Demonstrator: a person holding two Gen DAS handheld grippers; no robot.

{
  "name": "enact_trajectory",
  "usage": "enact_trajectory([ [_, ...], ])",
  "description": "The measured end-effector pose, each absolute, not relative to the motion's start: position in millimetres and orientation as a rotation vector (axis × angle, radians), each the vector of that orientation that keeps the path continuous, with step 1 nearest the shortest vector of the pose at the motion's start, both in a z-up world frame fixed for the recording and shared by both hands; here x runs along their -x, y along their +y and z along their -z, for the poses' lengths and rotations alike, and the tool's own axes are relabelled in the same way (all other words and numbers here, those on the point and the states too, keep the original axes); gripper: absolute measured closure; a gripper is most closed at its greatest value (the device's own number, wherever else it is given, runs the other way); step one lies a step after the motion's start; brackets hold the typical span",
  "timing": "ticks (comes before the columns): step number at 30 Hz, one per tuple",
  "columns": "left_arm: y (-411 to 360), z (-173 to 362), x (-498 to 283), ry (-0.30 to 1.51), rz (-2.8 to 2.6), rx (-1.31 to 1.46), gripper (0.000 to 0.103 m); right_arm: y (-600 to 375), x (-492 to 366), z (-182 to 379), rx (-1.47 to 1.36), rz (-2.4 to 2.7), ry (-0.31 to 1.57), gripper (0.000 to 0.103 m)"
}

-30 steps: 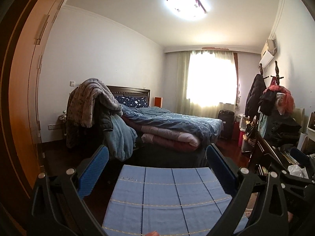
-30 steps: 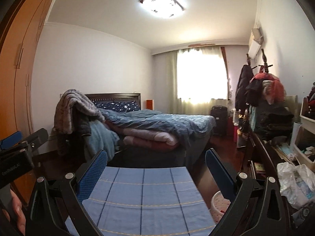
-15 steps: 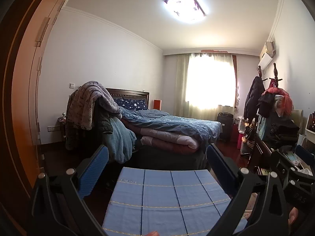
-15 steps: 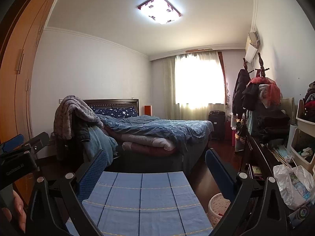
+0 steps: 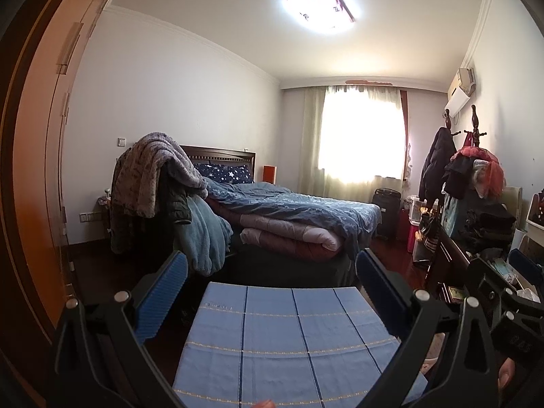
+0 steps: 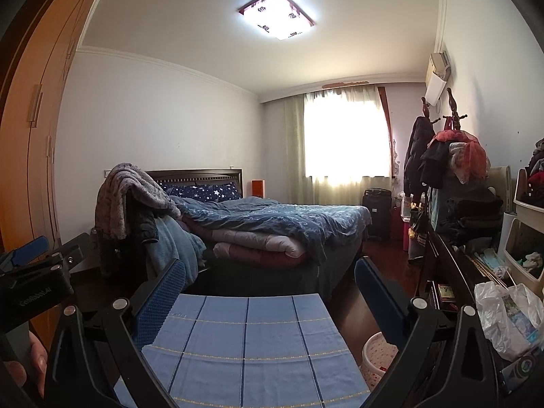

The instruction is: Collect trash

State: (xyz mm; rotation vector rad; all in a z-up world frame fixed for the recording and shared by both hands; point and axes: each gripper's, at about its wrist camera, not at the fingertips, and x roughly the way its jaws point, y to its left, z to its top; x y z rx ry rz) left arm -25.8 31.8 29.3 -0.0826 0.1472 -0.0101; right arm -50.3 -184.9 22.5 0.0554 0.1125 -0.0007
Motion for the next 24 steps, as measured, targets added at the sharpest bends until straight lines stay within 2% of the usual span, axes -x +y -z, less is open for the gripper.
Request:
enact_trajectory([
  [24,25.3,-20.8,19.2,0.162,0.016,0.075,0.003,-184.2,45.2,-16.3,-0.061,-0.003,0.123,0.004],
])
